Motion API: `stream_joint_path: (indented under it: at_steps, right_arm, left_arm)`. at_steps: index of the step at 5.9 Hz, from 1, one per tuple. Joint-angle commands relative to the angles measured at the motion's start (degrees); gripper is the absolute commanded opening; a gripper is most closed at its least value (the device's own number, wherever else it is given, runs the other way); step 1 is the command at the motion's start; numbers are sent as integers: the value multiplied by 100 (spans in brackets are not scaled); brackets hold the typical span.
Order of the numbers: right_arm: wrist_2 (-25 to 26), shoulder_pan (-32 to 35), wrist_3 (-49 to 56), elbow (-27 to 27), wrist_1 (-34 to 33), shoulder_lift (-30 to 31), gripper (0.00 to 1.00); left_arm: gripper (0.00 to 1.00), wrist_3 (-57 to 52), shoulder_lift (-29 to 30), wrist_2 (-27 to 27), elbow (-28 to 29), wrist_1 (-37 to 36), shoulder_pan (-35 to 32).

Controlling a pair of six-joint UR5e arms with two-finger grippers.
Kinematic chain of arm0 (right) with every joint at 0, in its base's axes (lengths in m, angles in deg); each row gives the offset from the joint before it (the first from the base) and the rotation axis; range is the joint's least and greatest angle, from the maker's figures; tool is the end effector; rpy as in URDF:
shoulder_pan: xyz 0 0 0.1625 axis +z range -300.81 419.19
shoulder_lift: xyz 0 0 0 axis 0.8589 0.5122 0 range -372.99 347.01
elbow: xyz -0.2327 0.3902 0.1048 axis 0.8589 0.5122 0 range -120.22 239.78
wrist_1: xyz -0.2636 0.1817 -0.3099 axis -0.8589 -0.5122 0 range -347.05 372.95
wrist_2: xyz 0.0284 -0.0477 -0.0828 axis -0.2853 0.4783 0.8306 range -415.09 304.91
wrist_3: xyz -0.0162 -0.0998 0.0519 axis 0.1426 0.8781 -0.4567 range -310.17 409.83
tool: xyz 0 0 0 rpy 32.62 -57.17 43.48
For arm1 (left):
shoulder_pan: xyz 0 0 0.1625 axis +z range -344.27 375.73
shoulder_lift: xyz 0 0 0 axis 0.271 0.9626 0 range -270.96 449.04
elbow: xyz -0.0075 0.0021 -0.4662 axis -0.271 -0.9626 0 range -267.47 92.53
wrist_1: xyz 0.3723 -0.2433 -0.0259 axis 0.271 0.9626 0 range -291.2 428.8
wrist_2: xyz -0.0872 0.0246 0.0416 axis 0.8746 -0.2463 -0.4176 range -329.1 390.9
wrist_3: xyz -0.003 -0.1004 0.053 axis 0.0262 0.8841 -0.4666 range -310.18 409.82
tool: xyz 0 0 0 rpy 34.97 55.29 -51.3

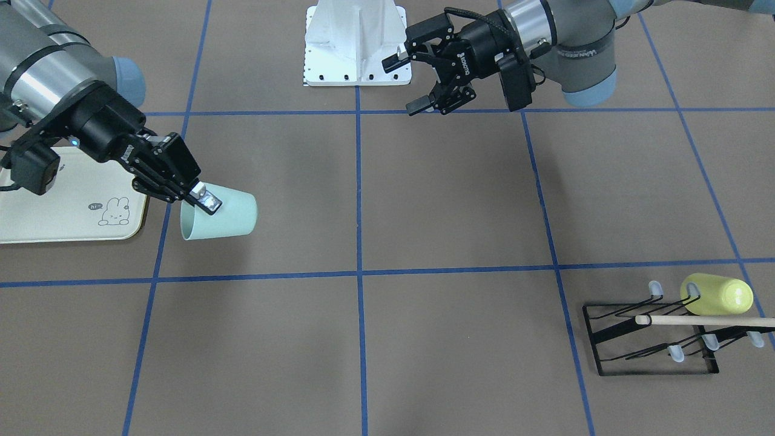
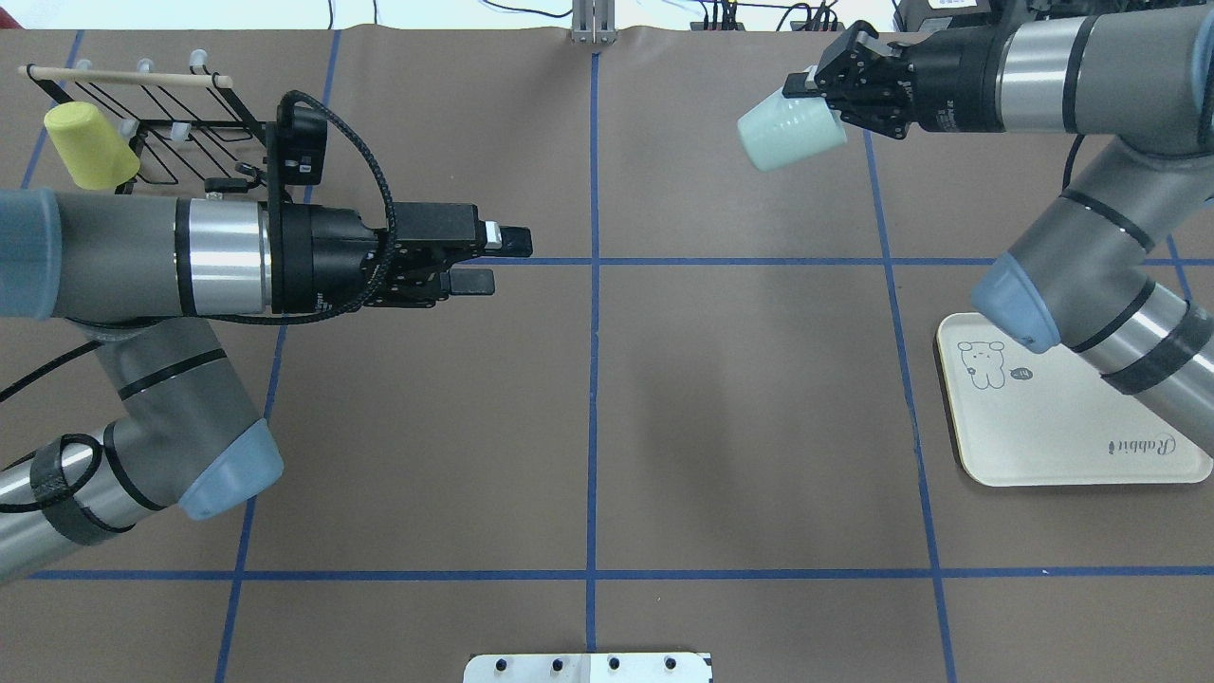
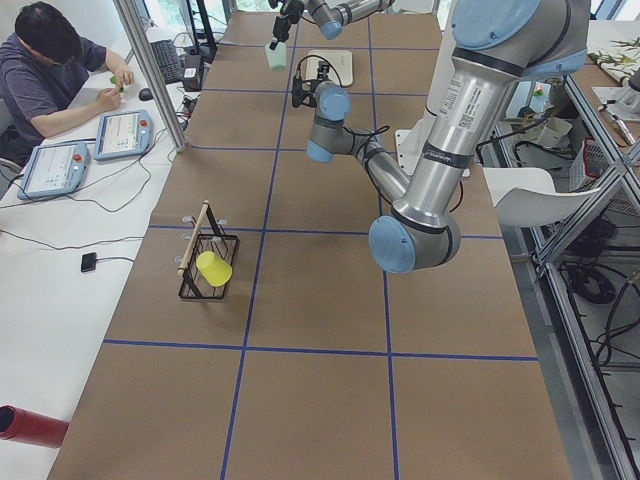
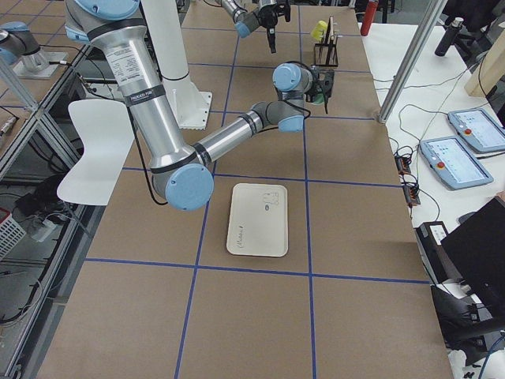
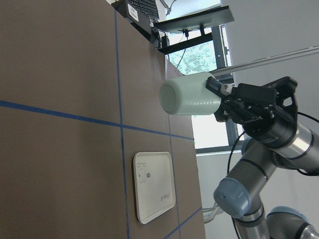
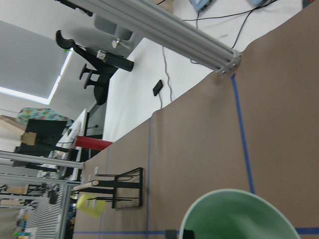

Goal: Left arm grabs green cup and hands to right arm on tray

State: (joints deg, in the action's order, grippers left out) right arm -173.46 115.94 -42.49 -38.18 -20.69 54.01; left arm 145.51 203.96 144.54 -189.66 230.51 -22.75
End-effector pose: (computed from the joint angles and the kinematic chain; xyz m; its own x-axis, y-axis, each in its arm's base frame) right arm -0.2907 -0.5882 0.2780 0.0064 0.0745 0.9972 -0.4763 0.8770 -0.0625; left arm 0.4166 -0.4431 0.2009 -0.2782 0.1054 -0.9547 0.2463 0.9686 0.0351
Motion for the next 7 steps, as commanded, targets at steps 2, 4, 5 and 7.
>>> stream_joint_path:
  at_steps: [2, 4, 5, 7]
  right_arm:
    - [50, 266, 2404, -1125, -3989, 85, 0]
    - [715, 258, 4405, -1287, -4780, 811, 0]
    - [814, 275, 5102, -1348, -4801, 1285, 0]
    - [991, 241, 5338, -1489, -4635, 2041, 0]
  left_arm:
    - [100, -1294, 13, 8, -91, -1952, -142]
    - [100, -2629, -40, -9, -283, -3356, -292]
    - [100, -3522, -205, -9, -710, -4469, -414]
    - [100, -4738, -653, 17, -1276, -5725, -634]
